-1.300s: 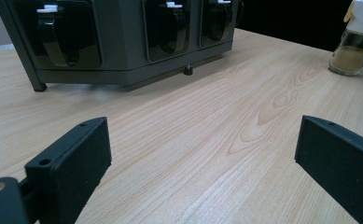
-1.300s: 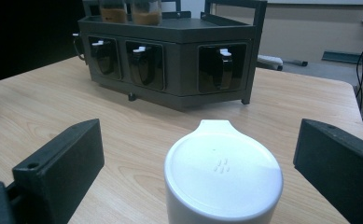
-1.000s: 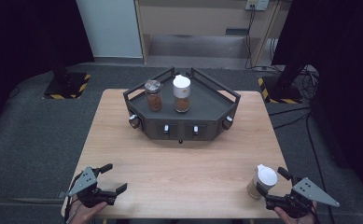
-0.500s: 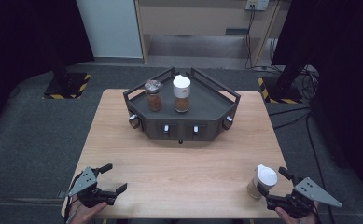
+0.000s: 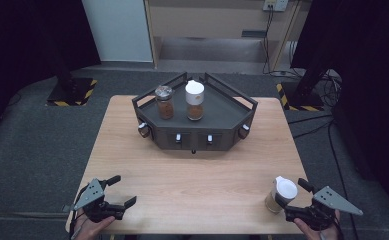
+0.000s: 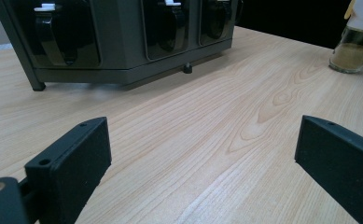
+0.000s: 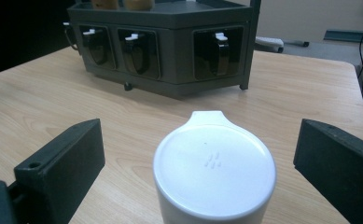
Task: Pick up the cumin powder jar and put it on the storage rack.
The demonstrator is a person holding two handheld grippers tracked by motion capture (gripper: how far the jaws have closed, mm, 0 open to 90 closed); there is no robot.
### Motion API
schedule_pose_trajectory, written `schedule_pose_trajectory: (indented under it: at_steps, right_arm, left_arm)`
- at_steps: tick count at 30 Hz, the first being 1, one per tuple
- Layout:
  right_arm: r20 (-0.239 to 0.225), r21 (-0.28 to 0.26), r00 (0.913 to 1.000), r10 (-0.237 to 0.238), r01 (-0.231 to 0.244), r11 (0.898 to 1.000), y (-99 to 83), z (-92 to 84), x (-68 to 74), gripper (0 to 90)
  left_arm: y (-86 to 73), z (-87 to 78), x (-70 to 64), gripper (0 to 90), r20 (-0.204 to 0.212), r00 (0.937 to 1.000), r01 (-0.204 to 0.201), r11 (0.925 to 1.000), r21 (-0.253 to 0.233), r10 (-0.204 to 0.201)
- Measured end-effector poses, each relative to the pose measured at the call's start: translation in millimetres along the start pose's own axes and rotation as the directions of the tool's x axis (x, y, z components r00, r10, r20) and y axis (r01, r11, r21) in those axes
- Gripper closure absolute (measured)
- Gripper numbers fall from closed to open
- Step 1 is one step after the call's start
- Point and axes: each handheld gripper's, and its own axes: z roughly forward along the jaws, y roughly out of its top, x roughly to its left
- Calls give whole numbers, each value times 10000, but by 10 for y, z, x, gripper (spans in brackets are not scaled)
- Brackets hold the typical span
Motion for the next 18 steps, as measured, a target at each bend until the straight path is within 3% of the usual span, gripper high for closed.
schedule_pose_trajectory:
  at_steps: [18]
  right_arm:
    - [161, 963, 9996, 250, -265, 9950, -11, 200, -56, 76]
  left_arm:
    - [0, 0, -1, 23, -13, 10000, 3, 10000, 1, -3]
